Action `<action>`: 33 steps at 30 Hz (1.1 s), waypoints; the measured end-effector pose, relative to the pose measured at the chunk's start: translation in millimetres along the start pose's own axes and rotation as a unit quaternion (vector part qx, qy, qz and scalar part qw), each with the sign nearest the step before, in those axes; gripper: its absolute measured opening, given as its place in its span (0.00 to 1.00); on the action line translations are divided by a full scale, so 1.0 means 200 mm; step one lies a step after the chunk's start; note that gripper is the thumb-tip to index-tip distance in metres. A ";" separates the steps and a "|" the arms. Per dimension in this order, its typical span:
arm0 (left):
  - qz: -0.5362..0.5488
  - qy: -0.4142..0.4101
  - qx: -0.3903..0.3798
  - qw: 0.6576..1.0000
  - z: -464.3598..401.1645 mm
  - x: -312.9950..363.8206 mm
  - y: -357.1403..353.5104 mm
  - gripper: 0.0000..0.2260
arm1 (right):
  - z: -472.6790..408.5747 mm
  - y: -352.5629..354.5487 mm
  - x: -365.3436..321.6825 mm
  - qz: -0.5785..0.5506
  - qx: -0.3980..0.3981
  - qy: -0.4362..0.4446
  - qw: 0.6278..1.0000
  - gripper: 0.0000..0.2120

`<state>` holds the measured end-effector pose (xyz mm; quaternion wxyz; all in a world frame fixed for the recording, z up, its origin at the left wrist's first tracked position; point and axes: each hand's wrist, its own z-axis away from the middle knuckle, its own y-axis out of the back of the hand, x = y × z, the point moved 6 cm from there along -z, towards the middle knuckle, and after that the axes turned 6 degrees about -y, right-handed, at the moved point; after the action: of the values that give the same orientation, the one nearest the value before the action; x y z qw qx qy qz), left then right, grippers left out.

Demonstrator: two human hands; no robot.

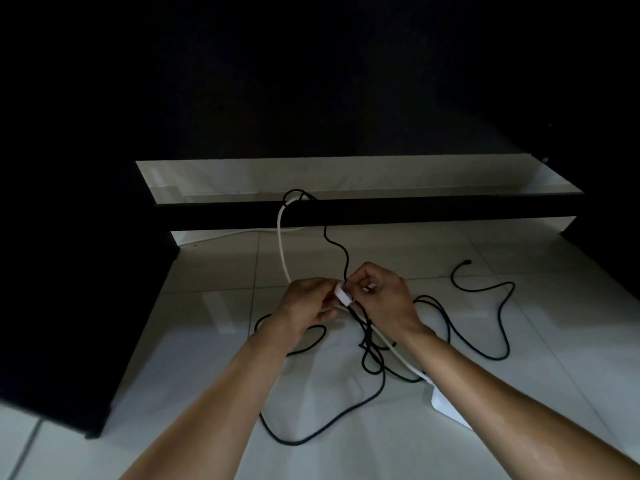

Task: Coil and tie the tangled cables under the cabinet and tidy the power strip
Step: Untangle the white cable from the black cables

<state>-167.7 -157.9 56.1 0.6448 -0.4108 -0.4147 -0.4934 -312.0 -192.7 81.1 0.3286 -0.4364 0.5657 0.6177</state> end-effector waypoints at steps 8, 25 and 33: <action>-0.028 -0.056 0.034 0.997 -0.03 0.00 0.02 0.03 | -0.02 -0.01 0.03 -0.054 -0.029 -0.033 0.998 0.05; -0.106 -0.061 0.046 0.991 -0.04 -0.02 0.01 0.05 | -0.02 -0.06 0.09 -0.069 -0.075 -0.050 0.993 0.03; -0.142 -0.085 0.061 0.984 -0.05 -0.01 0.01 0.03 | -0.02 -0.06 0.11 -0.125 -0.066 -0.080 0.987 0.05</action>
<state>-164.4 -166.8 50.9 0.5547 -0.3480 -0.5516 -0.5166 -308.7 -195.9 56.5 0.4181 -0.4736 0.4360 0.6409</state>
